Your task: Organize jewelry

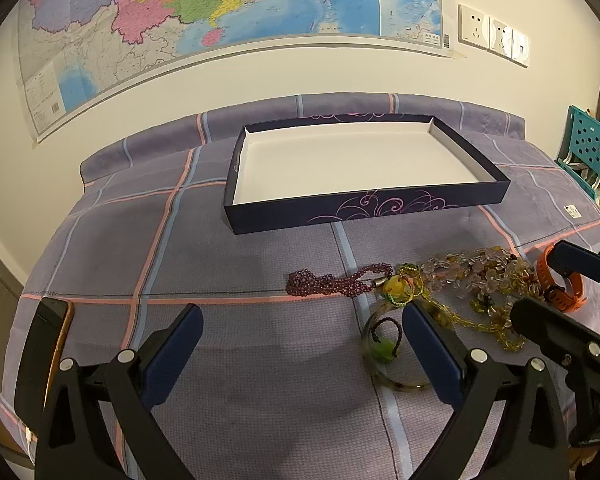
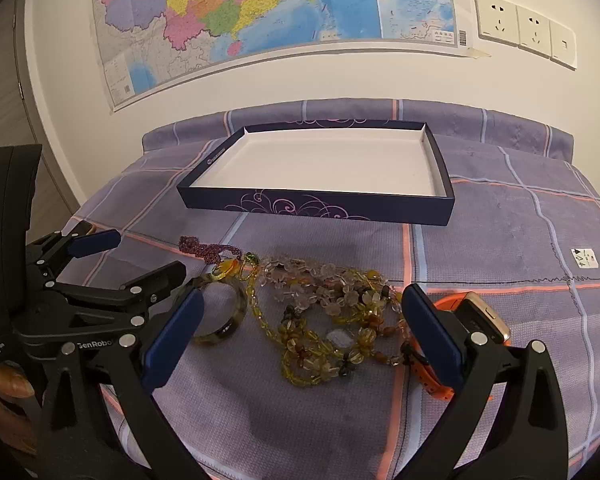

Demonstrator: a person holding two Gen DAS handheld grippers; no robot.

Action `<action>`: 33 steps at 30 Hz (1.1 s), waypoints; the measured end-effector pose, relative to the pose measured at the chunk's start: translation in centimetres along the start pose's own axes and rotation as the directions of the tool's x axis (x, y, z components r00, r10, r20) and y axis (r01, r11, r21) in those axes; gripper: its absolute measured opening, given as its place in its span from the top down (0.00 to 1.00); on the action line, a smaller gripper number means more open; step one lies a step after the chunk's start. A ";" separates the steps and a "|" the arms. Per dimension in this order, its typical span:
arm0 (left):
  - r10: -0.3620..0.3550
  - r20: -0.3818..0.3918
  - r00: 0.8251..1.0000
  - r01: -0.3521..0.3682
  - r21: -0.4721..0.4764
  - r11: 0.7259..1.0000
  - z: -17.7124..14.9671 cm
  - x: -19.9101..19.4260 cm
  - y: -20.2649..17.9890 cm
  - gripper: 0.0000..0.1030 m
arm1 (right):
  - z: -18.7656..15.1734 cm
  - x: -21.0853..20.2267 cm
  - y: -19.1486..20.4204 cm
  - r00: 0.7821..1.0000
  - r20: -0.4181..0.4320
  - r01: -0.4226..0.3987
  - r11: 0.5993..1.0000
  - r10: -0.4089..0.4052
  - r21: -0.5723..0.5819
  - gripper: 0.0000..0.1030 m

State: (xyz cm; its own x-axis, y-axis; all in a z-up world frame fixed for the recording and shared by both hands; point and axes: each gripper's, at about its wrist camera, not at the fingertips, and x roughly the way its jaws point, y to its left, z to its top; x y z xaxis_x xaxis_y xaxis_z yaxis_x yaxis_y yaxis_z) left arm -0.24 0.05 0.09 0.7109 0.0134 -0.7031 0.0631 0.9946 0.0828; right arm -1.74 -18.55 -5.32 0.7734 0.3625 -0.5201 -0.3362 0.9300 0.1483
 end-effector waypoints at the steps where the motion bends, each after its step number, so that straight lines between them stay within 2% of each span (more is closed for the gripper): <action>1: 0.000 0.000 1.000 0.000 0.000 1.000 0.0 0.0 0.0 0.07 | 0.0 0.0 0.0 1.000 0.001 0.001 1.000 -0.001 0.000 0.05; 33: -0.005 -0.007 1.000 0.006 0.011 1.000 -0.3 0.2 -0.7 0.07 | -0.1 0.0 0.0 1.000 -0.003 -0.002 1.000 0.002 -0.001 0.05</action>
State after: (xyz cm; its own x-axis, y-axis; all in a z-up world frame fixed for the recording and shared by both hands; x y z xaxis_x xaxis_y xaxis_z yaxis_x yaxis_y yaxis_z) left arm -0.34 -0.66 -0.38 0.7059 0.0087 -0.7083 0.0750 0.9934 0.0870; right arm -1.78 -18.52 -5.43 0.7714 0.3641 -0.5219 -0.3384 0.9293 0.1481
